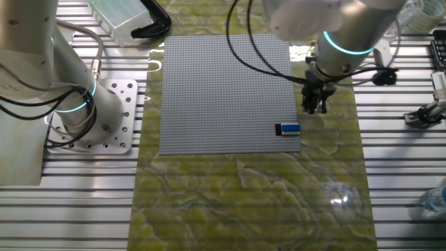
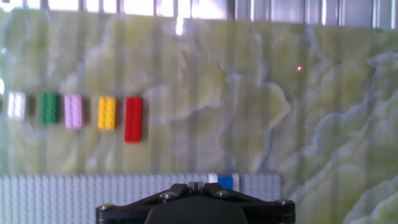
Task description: Build with small Lego blocks
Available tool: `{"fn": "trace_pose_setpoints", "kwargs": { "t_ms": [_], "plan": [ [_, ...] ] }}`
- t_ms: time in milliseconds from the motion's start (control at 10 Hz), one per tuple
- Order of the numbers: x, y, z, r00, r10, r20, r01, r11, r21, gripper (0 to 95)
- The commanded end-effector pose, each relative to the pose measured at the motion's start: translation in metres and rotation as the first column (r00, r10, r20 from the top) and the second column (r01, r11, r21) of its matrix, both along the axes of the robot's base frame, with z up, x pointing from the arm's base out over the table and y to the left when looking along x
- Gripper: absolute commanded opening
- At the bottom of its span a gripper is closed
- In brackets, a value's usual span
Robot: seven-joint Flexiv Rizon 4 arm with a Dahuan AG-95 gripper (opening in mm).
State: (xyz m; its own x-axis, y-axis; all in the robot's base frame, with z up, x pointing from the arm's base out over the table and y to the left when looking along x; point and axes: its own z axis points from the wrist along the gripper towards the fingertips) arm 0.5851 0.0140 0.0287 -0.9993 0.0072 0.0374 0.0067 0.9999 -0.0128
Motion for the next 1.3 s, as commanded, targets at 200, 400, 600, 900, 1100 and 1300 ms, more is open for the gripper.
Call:
{"fn": "trace_pose_setpoints", "kwargs": {
  "t_ms": [200,400,600,900,1100,1300],
  "plan": [
    [-0.003,-0.001,0.001,0.998,0.061,-0.025,-0.062,0.997,-0.052,0.0],
    [-0.003,-0.001,0.001,0.989,0.146,-0.028,-0.148,0.986,-0.077,0.0],
    [-0.003,-0.001,0.001,0.984,0.179,-0.001,-0.179,0.982,-0.066,0.0],
    [-0.002,0.015,0.002,0.993,0.119,0.022,-0.117,0.991,-0.068,0.0],
    [0.006,0.026,0.007,0.996,0.072,0.055,-0.069,0.996,-0.063,0.0],
    [0.012,0.038,0.004,0.995,0.060,0.082,-0.060,0.998,-0.012,19.0]
  ]
}}
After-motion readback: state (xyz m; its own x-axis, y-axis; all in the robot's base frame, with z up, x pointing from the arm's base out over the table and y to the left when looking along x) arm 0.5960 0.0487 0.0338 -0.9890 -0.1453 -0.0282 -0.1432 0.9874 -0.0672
